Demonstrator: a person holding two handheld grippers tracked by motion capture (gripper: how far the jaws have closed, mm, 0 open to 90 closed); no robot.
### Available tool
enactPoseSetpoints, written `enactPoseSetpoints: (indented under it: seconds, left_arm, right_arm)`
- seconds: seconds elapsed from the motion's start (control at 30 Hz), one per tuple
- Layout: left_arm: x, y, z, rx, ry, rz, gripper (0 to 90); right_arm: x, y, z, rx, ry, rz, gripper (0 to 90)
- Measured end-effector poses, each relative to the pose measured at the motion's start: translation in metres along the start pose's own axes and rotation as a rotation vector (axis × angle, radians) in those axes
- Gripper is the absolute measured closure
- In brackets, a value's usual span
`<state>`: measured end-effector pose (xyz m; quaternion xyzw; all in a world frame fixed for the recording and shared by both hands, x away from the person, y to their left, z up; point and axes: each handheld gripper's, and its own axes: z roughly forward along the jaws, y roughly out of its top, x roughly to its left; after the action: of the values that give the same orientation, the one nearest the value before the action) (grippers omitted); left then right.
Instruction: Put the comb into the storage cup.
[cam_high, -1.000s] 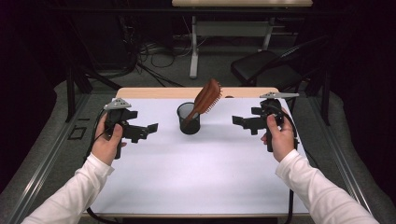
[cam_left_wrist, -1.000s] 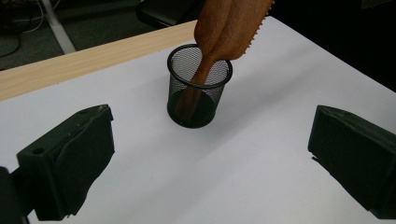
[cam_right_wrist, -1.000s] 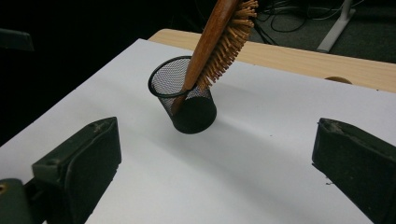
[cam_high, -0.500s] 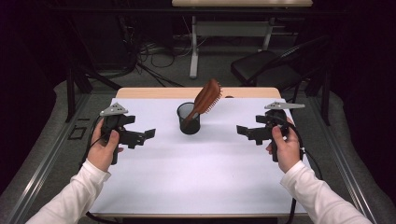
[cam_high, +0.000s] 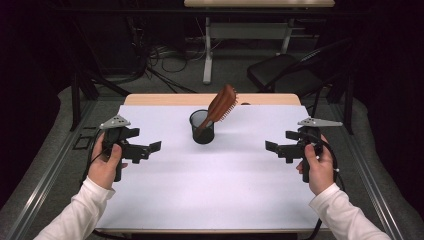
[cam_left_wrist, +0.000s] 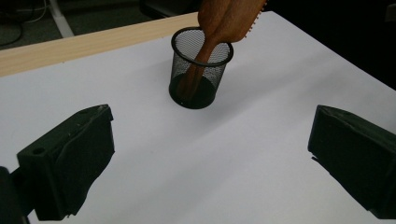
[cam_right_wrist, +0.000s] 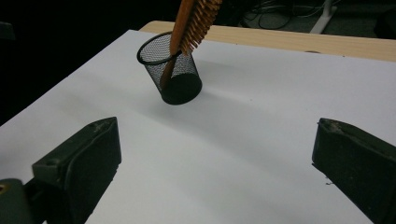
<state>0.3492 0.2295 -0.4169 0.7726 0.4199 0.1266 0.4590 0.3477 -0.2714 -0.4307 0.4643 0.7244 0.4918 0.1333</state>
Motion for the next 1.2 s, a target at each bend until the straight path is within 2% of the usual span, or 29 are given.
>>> enactPoseSetpoints:
  seconds: [0.17, 0.43, 0.63, 0.8, 0.93, 0.97, 1.2]
  left_arm:
    - [0.002, -0.010, 0.001, 0.007, 0.013, -0.015, 0.5]
    - [0.007, -0.029, 0.000, -0.018, 0.000, -0.067, 0.5]
    - [0.013, -0.039, -0.002, -0.033, 0.015, -0.088, 0.5]
    - [0.015, -0.048, -0.002, -0.036, 0.072, -0.094, 0.5]
    - [0.016, -0.054, 0.000, -0.038, 0.092, -0.097, 0.5]
    - [0.016, -0.054, 0.000, -0.041, 0.096, -0.095, 0.5]
    - [0.016, -0.063, 0.001, -0.068, 0.161, -0.094, 0.5]
  right_arm:
    - [-0.005, -0.012, -0.005, 0.003, -0.011, 0.020, 0.9]
    - [-0.016, -0.032, -0.011, -0.012, -0.029, 0.051, 1.0]
    - [-0.024, -0.046, -0.011, -0.018, -0.059, 0.067, 1.0]
    - [-0.028, -0.055, -0.011, -0.010, -0.092, 0.074, 1.0]
    - [-0.031, -0.064, -0.009, -0.012, -0.115, 0.079, 1.0]
    - [-0.032, -0.066, -0.010, 0.004, -0.126, 0.077, 1.0]
    - [-0.037, -0.078, -0.010, -0.032, -0.204, 0.072, 0.9]
